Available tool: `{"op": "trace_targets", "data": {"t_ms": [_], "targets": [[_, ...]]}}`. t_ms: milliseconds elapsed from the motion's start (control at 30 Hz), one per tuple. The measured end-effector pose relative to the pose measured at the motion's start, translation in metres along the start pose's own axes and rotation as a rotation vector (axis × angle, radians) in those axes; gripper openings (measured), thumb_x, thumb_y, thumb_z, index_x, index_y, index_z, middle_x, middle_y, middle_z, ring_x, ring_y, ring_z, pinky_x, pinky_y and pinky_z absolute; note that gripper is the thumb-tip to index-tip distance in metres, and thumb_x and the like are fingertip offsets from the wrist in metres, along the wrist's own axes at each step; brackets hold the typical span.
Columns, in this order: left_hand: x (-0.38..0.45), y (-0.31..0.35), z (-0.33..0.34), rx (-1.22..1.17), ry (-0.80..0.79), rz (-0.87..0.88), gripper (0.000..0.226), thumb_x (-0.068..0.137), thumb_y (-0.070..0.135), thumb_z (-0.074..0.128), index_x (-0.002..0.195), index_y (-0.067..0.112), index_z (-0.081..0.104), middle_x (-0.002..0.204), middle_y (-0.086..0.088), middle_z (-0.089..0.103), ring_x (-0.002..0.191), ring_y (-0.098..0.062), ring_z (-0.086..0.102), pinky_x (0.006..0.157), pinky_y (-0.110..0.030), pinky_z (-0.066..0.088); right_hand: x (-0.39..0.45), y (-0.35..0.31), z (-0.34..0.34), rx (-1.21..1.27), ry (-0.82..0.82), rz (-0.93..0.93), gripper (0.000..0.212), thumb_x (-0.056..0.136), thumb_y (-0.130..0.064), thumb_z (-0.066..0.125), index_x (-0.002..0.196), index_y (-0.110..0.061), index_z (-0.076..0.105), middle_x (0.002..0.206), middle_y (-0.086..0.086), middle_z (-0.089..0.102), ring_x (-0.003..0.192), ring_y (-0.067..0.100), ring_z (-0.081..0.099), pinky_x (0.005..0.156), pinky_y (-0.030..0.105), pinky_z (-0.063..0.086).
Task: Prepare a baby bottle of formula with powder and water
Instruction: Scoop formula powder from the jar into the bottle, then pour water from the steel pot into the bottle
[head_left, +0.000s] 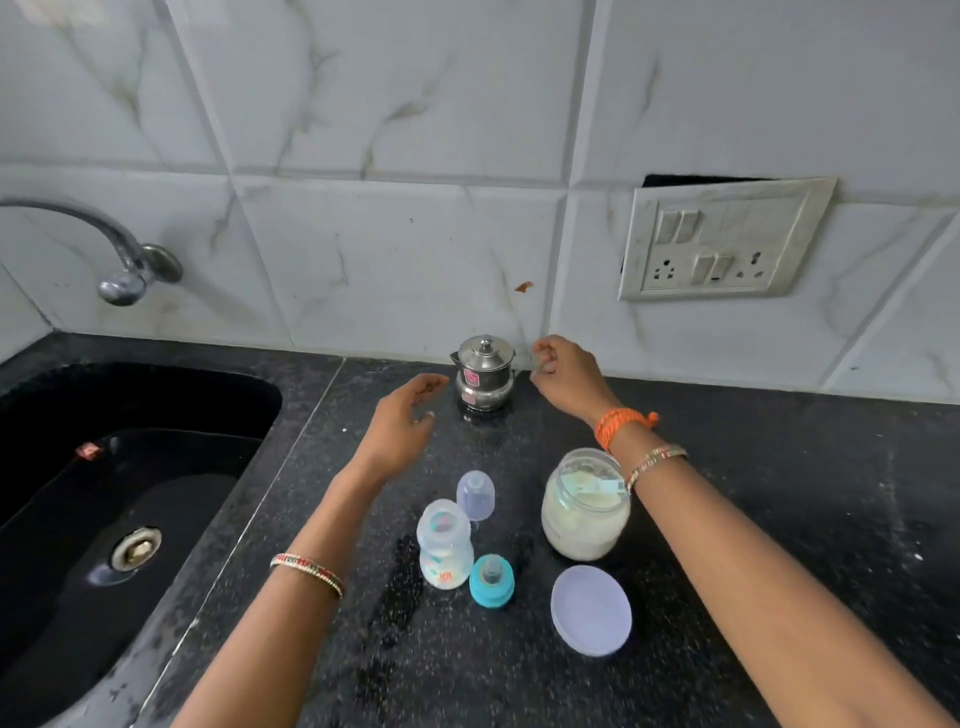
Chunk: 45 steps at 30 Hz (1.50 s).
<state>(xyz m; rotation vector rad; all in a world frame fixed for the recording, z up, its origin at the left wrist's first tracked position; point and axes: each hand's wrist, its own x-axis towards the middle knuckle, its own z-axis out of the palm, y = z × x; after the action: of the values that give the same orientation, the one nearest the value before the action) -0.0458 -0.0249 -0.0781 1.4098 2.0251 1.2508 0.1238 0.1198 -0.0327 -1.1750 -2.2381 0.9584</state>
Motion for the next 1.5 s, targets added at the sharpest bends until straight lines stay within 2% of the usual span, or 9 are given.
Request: {"op": "trace_targets", "data": {"t_ms": [133, 300, 433, 500, 700, 867, 1033, 1267, 1500], "targets": [[0.022, -0.008, 0.006, -0.026, 0.003, -0.031, 0.049, 0.083, -0.009, 0.047, 0.126, 0.014, 0.054, 0.126, 0.001, 0.058, 0.12, -0.013, 0.052, 0.079, -0.001, 0.037, 0.053, 0.013, 0.02, -0.02, -0.201, 0.054, 0.086, 0.078, -0.024, 0.076, 0.143, -0.003, 0.024, 0.148, 0.014, 0.032, 0.136, 0.028, 0.032, 0.107, 0.031, 0.028], [0.024, -0.022, 0.006, -0.023, -0.002, -0.071, 0.046, 0.084, -0.005, 0.049, 0.125, 0.016, 0.055, 0.126, -0.001, 0.059, 0.117, -0.016, 0.054, 0.09, -0.025, 0.041, 0.086, 0.028, 0.046, -0.141, -0.266, 0.078, 0.079, 0.071, -0.034, 0.081, 0.129, -0.003, 0.037, 0.127, 0.011, 0.05, 0.115, 0.027, 0.049, 0.085, 0.03, 0.038], [0.014, -0.028, 0.006, -0.09, -0.008, -0.088, 0.044, 0.085, -0.005, 0.05, 0.122, 0.02, 0.055, 0.121, 0.004, 0.058, 0.114, -0.019, 0.056, 0.088, -0.027, 0.046, 0.082, 0.036, 0.046, -0.13, -0.168, 0.032, 0.044, 0.062, -0.033, 0.086, 0.075, -0.016, 0.048, 0.074, -0.004, 0.05, 0.073, 0.017, 0.047, 0.053, 0.025, 0.031], [0.005, -0.027, 0.005, -0.127, 0.005, -0.086, 0.046, 0.084, -0.008, 0.05, 0.119, 0.022, 0.054, 0.119, 0.004, 0.059, 0.112, -0.021, 0.058, 0.092, -0.033, 0.048, 0.073, 0.04, 0.043, -0.079, -0.134, 0.023, 0.048, 0.06, -0.026, 0.088, 0.059, -0.018, 0.041, 0.061, -0.004, 0.046, 0.062, 0.015, 0.043, 0.05, 0.023, 0.029], [-0.04, -0.016, -0.012, -0.272, -0.024, -0.07, 0.052, 0.084, -0.01, 0.054, 0.122, 0.027, 0.05, 0.122, 0.004, 0.059, 0.112, -0.015, 0.059, 0.09, -0.023, 0.049, 0.037, 0.032, 0.023, -0.011, -0.077, -0.015, 0.047, 0.061, -0.019, 0.087, 0.058, -0.017, 0.04, 0.059, -0.003, 0.047, 0.057, 0.011, 0.041, 0.051, 0.022, 0.033], [-0.093, -0.017, -0.028, -0.331, -0.238, -0.079, 0.063, 0.082, -0.004, 0.064, 0.127, 0.036, 0.044, 0.131, 0.012, 0.054, 0.125, -0.002, 0.047, 0.08, -0.011, 0.049, -0.012, 0.007, -0.016, 0.035, 0.005, -0.124, 0.043, 0.062, -0.015, 0.086, 0.061, -0.017, 0.043, 0.087, 0.012, 0.067, 0.089, 0.026, 0.063, 0.075, 0.043, 0.056], [-0.131, -0.016, 0.001, -0.33, -0.422, -0.151, 0.085, 0.069, 0.035, 0.081, 0.138, 0.034, 0.031, 0.134, 0.008, 0.05, 0.124, -0.008, 0.05, 0.101, -0.031, 0.044, -0.057, -0.024, -0.04, 0.08, -0.018, -0.2, 0.038, 0.065, -0.012, 0.084, 0.063, -0.017, 0.046, 0.072, 0.005, 0.059, 0.074, 0.019, 0.057, 0.074, 0.045, 0.054], [-0.131, -0.005, 0.02, -0.292, 0.026, -0.071, 0.051, 0.069, 0.026, 0.083, 0.113, 0.026, 0.058, 0.112, 0.005, 0.067, 0.105, -0.016, 0.063, 0.092, -0.039, 0.053, -0.093, -0.043, -0.047, 0.058, -0.118, -0.273, 0.037, 0.068, -0.007, 0.082, 0.061, -0.019, 0.047, 0.063, -0.002, 0.058, 0.061, 0.009, 0.054, 0.062, 0.029, 0.052], [-0.108, 0.017, -0.016, -0.218, 0.089, 0.052, 0.054, 0.068, 0.029, 0.083, 0.116, 0.025, 0.058, 0.106, 0.012, 0.065, 0.095, 0.0, 0.06, 0.074, -0.009, 0.046, -0.099, -0.065, -0.053, -0.018, -0.199, -0.342, 0.034, 0.066, -0.007, 0.083, 0.062, -0.018, 0.051, 0.061, -0.006, 0.059, 0.056, 0.001, 0.055, 0.059, 0.02, 0.05]]}}
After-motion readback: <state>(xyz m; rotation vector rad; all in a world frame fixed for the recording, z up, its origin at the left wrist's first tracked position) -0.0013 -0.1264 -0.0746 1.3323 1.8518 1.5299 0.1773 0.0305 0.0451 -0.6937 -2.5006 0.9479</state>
